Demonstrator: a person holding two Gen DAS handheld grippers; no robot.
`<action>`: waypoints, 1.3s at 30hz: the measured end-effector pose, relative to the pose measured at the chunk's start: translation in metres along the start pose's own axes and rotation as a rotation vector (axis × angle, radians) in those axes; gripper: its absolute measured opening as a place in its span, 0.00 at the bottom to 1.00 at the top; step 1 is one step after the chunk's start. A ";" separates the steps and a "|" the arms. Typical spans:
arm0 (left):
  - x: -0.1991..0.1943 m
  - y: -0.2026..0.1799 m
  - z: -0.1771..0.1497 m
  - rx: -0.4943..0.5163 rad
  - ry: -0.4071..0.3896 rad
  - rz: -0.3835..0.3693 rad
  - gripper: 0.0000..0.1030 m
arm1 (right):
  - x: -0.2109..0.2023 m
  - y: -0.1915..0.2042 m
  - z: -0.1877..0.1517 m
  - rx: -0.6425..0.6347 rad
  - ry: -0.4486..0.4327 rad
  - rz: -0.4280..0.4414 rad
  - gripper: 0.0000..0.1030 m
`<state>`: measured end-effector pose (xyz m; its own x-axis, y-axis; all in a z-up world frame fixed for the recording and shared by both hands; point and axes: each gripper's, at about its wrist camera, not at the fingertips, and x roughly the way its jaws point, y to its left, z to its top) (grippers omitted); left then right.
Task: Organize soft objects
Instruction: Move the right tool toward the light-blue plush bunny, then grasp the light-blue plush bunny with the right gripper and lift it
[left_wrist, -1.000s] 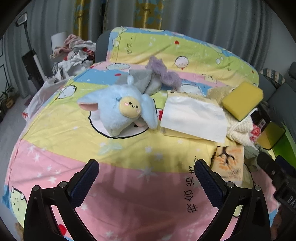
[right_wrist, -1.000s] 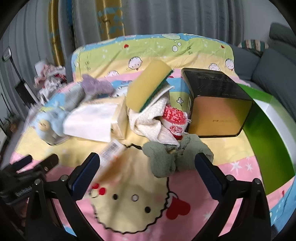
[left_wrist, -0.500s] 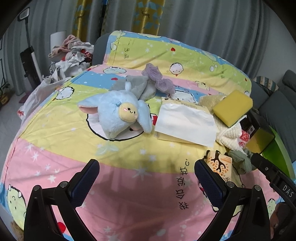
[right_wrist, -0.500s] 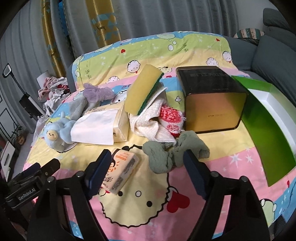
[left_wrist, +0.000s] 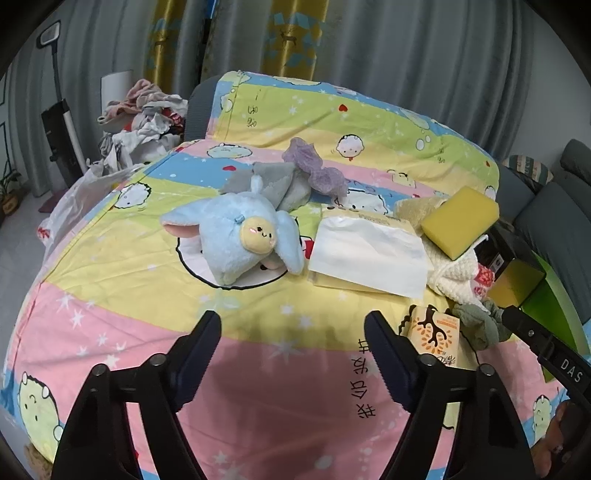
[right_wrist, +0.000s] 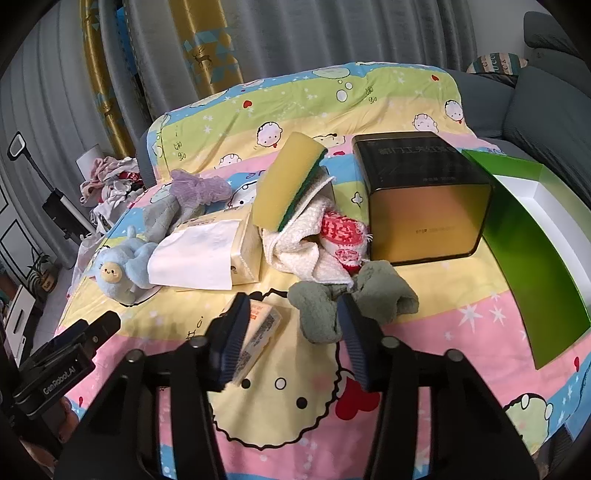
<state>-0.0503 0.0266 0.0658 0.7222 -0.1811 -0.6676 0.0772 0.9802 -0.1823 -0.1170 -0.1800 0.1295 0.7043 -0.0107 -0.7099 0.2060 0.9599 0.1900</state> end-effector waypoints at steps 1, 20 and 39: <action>0.000 0.000 0.000 -0.001 -0.001 -0.003 0.71 | 0.000 0.000 0.000 -0.001 0.000 -0.003 0.36; -0.017 0.064 0.019 -0.219 0.010 -0.027 0.53 | -0.022 0.057 0.026 -0.014 0.047 0.275 0.73; 0.058 0.100 0.058 -0.311 0.087 -0.239 0.67 | 0.160 0.198 0.081 -0.035 0.564 0.380 0.81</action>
<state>0.0393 0.1188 0.0505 0.6472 -0.4205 -0.6358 0.0150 0.8410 -0.5409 0.0920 -0.0141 0.1085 0.2593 0.4673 -0.8452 -0.0140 0.8769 0.4805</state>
